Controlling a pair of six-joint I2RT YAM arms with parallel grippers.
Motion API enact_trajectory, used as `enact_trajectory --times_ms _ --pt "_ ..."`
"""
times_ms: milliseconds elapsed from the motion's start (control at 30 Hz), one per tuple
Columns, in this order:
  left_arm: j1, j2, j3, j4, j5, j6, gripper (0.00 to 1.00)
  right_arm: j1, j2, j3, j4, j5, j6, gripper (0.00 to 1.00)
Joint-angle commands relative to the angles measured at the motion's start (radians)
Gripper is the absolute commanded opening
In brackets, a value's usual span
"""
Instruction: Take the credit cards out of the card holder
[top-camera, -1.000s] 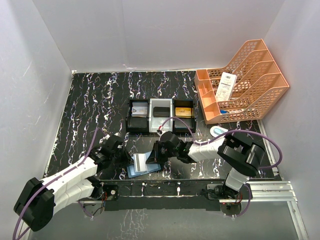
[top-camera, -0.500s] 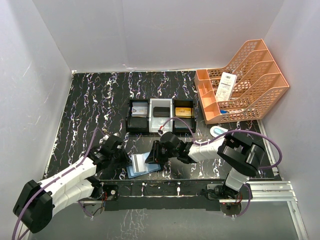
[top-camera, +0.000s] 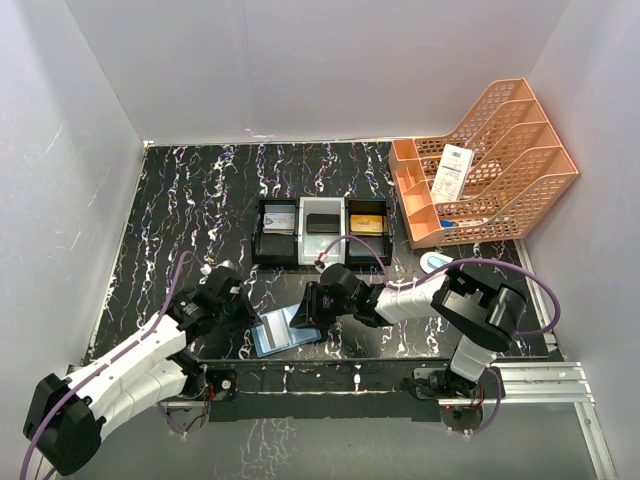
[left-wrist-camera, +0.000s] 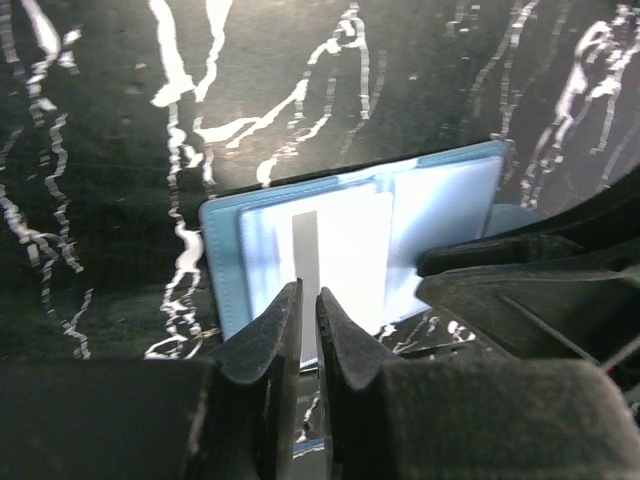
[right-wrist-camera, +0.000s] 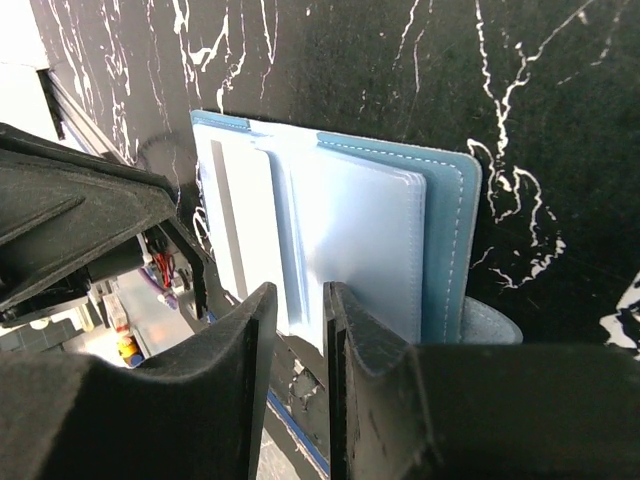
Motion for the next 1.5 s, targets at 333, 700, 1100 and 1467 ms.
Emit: enact_trajectory --times_ms 333,700,1100,1467 --pt "-0.006 0.09 -0.091 0.108 0.107 0.001 0.03 0.013 0.059 0.117 0.006 -0.067 -0.045 0.24" --pt "-0.01 -0.007 -0.065 0.015 0.111 -0.029 0.04 0.015 0.106 0.114 -0.049 -0.001 -0.025 0.26" --pt "-0.019 0.092 -0.128 0.111 0.159 -0.036 0.04 0.017 0.12 0.098 0.031 -0.044 -0.012 0.15" --pt "-0.018 0.037 -0.127 0.039 0.098 -0.04 0.02 0.015 0.073 0.069 0.061 -0.052 -0.014 0.17"
